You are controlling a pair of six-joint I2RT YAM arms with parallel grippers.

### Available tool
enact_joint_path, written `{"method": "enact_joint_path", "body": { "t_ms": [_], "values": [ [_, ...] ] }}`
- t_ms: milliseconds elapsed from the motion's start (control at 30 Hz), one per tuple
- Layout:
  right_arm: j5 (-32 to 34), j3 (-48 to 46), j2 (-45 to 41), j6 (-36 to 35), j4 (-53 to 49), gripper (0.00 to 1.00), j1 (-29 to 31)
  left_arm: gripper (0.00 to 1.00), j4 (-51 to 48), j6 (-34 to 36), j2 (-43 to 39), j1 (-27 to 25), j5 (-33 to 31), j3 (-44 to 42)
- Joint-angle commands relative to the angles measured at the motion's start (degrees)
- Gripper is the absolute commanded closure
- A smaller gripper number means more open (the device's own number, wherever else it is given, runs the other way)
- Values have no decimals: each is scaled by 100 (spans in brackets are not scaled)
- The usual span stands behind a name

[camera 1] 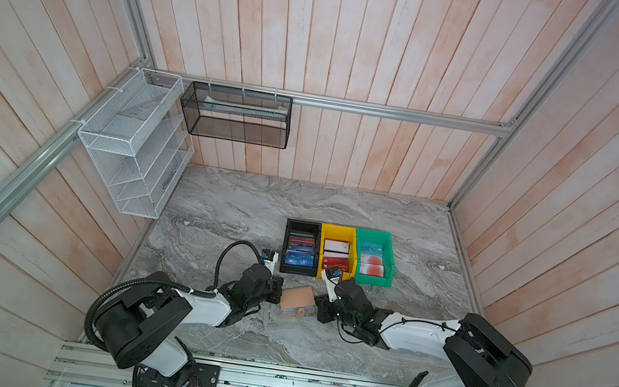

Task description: Take the credit cards out of the card holder

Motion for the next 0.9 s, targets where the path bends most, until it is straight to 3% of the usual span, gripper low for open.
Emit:
{"method": "enact_joint_path", "body": {
  "t_ms": [0,233,467,667,867],
  "values": [
    [-161,69,24,-76,86,100,32,99,-176,177,168,-58,-106,238],
    [-325,102,51,-103,117,100,33,100,-154,166,356,-138,182,133],
    [-419,158,64,-127,152,100,28,100,-725,-21,195,-686,123,26],
    [-602,416,147,-273,70,100,37,100,-1317,-469,-137,-1185,-2,-53],
    [-1003,832,378,-442,-67,100,76,100,-2219,-736,-943,-1220,-252,-50]
  ]
}}
